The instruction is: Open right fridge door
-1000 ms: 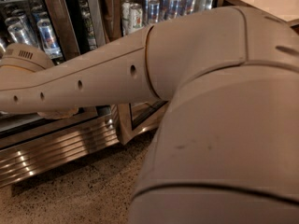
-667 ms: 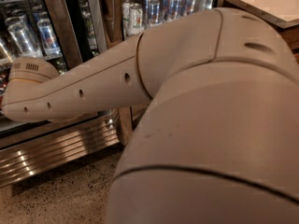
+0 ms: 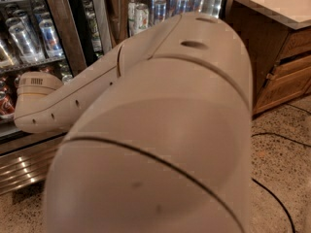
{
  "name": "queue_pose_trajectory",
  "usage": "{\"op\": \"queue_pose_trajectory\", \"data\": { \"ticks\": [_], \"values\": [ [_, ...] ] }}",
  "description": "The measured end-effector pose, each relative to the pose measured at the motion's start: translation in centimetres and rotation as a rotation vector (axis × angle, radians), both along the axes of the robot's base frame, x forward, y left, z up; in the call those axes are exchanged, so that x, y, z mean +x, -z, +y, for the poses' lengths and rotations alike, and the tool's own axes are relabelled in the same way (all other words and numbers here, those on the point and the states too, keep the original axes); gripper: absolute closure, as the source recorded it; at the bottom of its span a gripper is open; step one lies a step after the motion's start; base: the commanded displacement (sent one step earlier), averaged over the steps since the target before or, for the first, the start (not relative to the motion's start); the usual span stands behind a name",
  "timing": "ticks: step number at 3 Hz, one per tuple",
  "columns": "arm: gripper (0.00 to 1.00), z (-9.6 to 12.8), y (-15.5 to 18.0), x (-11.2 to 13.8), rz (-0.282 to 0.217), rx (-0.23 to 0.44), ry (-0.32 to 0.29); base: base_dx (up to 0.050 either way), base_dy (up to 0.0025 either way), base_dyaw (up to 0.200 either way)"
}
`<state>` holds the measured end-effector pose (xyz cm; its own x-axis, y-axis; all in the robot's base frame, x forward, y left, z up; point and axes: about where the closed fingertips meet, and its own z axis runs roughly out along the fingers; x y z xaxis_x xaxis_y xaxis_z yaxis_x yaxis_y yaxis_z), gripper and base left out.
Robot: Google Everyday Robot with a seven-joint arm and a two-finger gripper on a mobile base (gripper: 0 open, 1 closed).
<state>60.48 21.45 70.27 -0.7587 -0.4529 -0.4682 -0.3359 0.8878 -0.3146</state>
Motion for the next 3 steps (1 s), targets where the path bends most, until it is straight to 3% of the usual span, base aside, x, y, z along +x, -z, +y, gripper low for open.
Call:
{"op": "queue_pose_trajectory", "data": {
  "ticks": [2, 3],
  "values": [
    [1.0, -0.6, 1.8, 2.4, -0.019, -0.084, 0.04, 0.0, 0.0, 0.0],
    [1.0, -1.8, 2.3, 3.5, -0.025, -0.079, 0.085, 0.0, 0.0, 0.0]
  ]
}}
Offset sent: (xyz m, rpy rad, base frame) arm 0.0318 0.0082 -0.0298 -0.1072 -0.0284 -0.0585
